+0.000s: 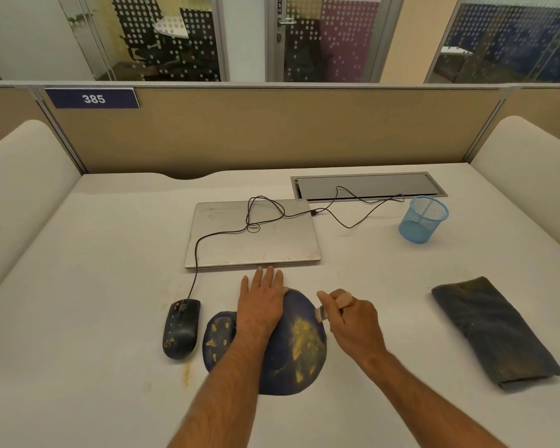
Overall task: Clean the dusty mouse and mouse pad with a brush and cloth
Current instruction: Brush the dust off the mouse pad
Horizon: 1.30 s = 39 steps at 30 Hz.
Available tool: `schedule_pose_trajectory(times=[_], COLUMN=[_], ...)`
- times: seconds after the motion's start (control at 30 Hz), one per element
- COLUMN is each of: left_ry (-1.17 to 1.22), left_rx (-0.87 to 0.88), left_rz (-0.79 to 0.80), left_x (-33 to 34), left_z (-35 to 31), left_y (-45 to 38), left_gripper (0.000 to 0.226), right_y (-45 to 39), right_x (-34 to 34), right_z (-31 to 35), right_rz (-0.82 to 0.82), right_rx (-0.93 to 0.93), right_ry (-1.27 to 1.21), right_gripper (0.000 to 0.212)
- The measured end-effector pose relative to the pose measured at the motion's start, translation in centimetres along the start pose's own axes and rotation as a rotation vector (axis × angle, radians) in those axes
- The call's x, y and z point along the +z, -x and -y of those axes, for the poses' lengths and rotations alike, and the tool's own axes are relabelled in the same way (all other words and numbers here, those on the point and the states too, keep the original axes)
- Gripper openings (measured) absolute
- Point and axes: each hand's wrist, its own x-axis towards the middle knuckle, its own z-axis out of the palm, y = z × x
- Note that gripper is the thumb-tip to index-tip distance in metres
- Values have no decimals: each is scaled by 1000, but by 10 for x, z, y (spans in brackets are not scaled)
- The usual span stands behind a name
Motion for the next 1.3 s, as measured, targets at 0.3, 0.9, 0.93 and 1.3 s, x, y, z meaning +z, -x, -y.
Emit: schedule_pose_trajectory(times=[0.3,0.9,0.93,1.3], left_ry=[-31,-22,-22,-6], left_rx=[4,0,-1,-8], left_rz=[17,27,29,33], left_x=[-3,-3,-3,-4], left_z=[-2,-2,-2,-3], left_y=[1,1,1,1], left_gripper=[57,58,58,58], right_y=[3,3,2,-2], right_x=[0,6,5,7], right_z=[0,7,7,12], right_rz=[-46,-9,-48,-33], right_rx=[34,58,46,42], right_ry=[-65,-67,-89,-81], right_gripper=[48,48,46,48])
